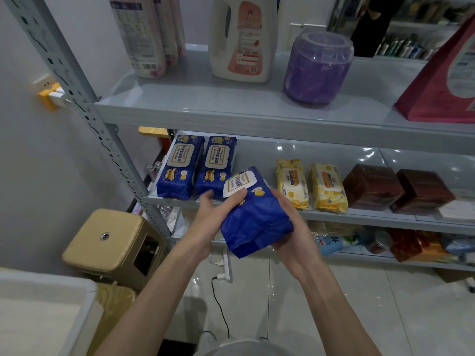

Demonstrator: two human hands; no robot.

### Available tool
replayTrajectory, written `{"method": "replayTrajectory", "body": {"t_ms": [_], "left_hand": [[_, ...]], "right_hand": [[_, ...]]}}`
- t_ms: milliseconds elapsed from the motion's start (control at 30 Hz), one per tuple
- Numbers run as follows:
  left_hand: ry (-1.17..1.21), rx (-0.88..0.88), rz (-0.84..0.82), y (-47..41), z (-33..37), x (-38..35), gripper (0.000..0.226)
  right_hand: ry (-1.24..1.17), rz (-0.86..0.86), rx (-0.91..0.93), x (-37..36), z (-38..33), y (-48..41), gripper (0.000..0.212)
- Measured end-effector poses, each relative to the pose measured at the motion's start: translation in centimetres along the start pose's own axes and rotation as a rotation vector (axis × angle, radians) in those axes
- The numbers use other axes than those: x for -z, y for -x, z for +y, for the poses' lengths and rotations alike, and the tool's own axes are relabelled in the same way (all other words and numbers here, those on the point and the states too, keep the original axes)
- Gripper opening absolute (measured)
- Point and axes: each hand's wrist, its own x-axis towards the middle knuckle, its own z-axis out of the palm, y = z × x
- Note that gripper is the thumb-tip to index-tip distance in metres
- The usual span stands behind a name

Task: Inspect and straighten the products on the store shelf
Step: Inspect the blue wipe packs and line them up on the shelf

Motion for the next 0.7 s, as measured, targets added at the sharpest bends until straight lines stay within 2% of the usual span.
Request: {"method": "replayTrajectory", "body": {"t_ms": [100,233,333,467,567,700], "left_hand": [[0.073,0.114,-0.049,-0.1,-0.3,0.2,0.081],[0.133,0.022,-0.069,-0.1,-0.3,0.4,0.069],[0.101,-0.021,-0.076,-0.4,-0.5,0.7,0.078],[0.006,-0.103,-0.082,-1.1,-1.2,0.7,0.087],[-0.102,-0.171,-0.107,-1.5,-2.0,0.6,0.081],[-0.091,-0.123,-0.143,-2.8,-2.9,0.6,0.073]], "right_hand": [[0.014,-0.019,0.031,0.0,-0.1,-0.1,0.049],[0.156,-0.034,0.012,-0.1,-1.3,-0.5,0.041],[0.360,-0.026,0.038,0.2,-2.1,-0.6,0.057],[0.441,-0.008,0.092,0.5,-2.2,-1.2,0.047],[0.495,-0.006,0.080,1.0,-1.4,-1.9,0.056],[0.486,-0.007,0.059,2.1,-0.3,-3.0,0.070]]}}
